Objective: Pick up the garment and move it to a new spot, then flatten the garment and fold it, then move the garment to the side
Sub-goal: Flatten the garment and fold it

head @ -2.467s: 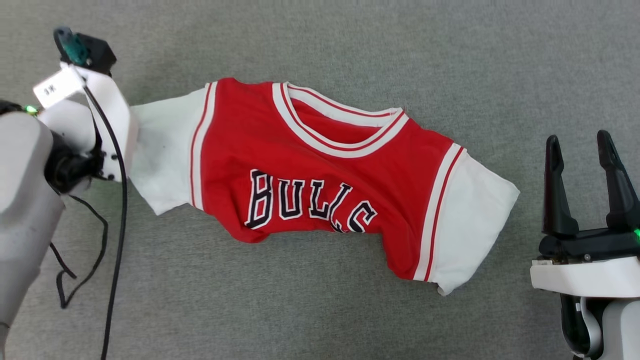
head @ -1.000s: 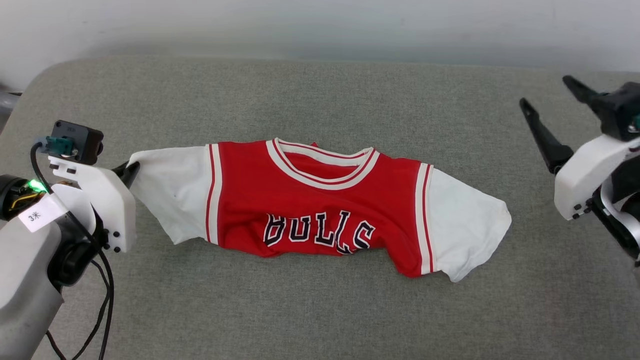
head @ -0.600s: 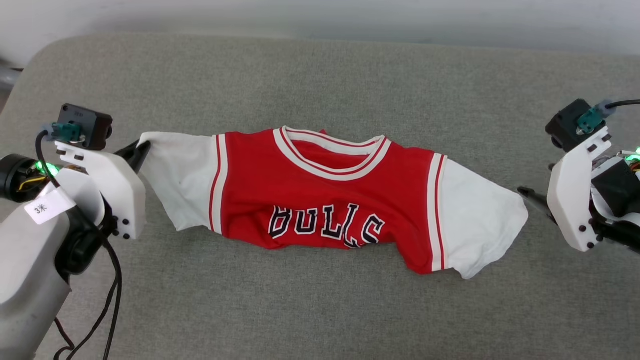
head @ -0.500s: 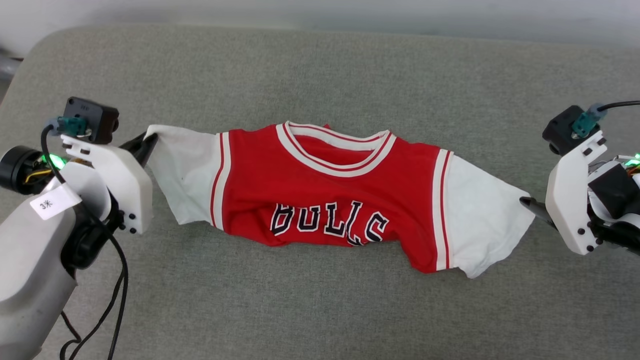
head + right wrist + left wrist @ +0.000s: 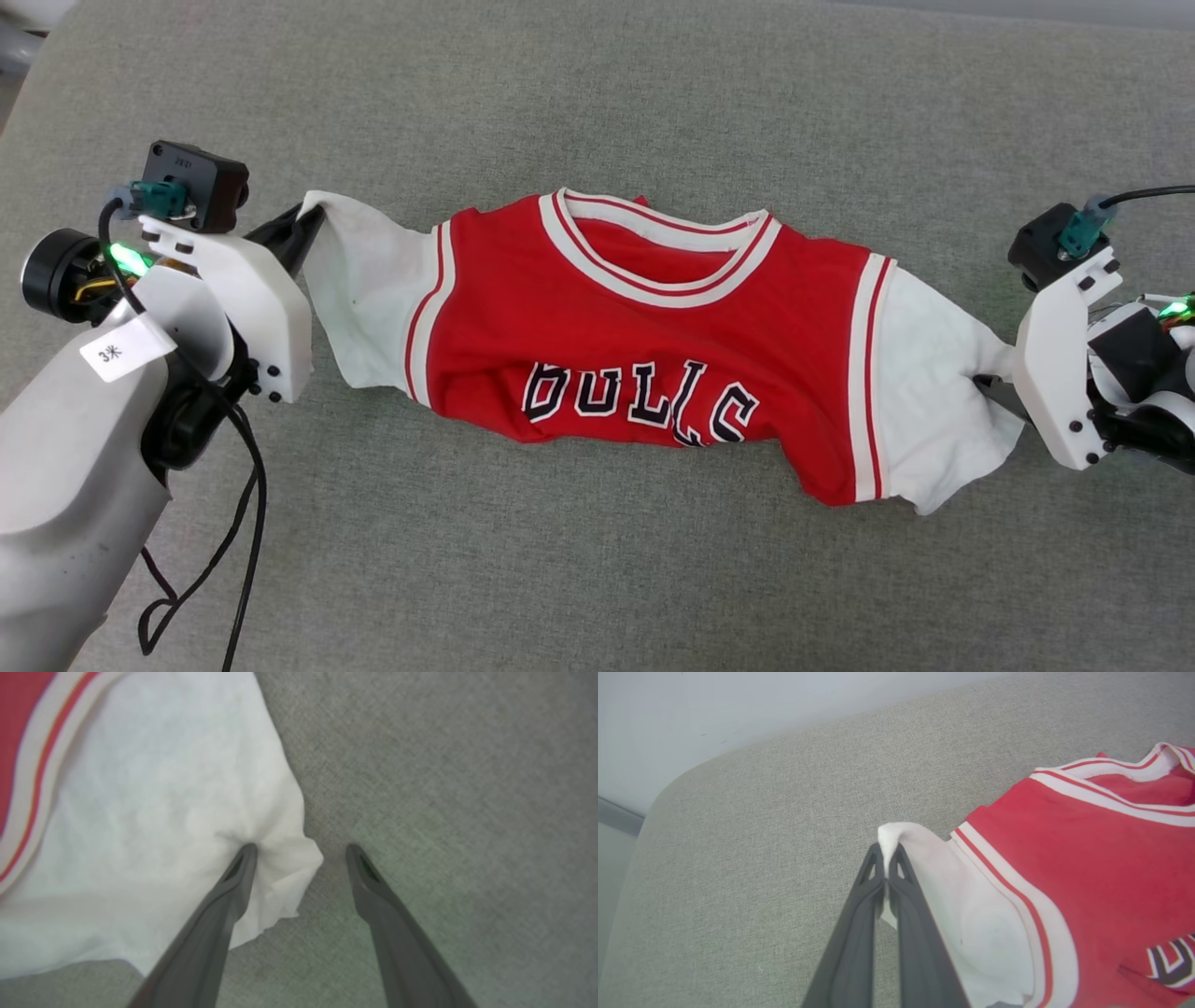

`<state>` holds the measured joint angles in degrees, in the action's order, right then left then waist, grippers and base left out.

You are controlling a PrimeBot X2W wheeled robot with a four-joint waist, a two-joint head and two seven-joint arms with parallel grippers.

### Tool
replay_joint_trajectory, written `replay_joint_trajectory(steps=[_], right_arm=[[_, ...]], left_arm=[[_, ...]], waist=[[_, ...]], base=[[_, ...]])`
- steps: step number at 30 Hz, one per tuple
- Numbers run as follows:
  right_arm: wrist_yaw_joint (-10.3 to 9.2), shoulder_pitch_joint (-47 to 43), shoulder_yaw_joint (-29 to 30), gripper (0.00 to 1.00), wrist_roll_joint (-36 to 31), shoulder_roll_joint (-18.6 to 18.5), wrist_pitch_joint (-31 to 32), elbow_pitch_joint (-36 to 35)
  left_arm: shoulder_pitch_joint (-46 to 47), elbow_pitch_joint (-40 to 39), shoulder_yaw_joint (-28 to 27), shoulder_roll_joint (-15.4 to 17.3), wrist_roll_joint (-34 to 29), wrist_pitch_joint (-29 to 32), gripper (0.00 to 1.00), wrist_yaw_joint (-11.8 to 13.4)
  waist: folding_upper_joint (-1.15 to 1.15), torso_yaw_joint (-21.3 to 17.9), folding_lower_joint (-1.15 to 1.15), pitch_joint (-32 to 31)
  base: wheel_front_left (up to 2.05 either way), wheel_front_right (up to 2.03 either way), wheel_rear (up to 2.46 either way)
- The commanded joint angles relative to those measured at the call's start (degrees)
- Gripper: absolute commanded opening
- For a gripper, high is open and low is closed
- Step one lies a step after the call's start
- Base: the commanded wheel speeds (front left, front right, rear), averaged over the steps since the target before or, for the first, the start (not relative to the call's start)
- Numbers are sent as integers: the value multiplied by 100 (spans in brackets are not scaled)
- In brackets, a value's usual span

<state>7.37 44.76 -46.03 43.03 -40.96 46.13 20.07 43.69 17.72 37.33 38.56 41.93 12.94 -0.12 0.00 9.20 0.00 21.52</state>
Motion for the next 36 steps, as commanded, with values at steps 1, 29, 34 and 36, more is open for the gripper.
replay_joint_trajectory(steps=[1, 29, 34, 36], right_arm=[[23, -309, -348, 42, 67, 202, 68, 153], [9, 84, 952, 0, -4, 72, -3223, -136], [9, 65, 1540, 0, -198, 137, -3367, -495], [9, 100, 1770, 0, -299, 154, -3354, -659]], left_arm=[[33, 23, 14, -35, -14, -19, 0, -21], [172, -773, -264, 353, -422, -972, 0, 303], [448, -1215, -358, 346, -519, -1040, 0, 372], [615, -1357, -390, 323, -555, -1062, 0, 372]], waist=[[0, -14, 0, -15], [0, -487, 0, -1535], [0, -537, 0, -1716], [0, -557, 0, -1754]], base=[[0, 0, 0], [0, 0, 0], [0, 0, 0], [0, 0, 0]])
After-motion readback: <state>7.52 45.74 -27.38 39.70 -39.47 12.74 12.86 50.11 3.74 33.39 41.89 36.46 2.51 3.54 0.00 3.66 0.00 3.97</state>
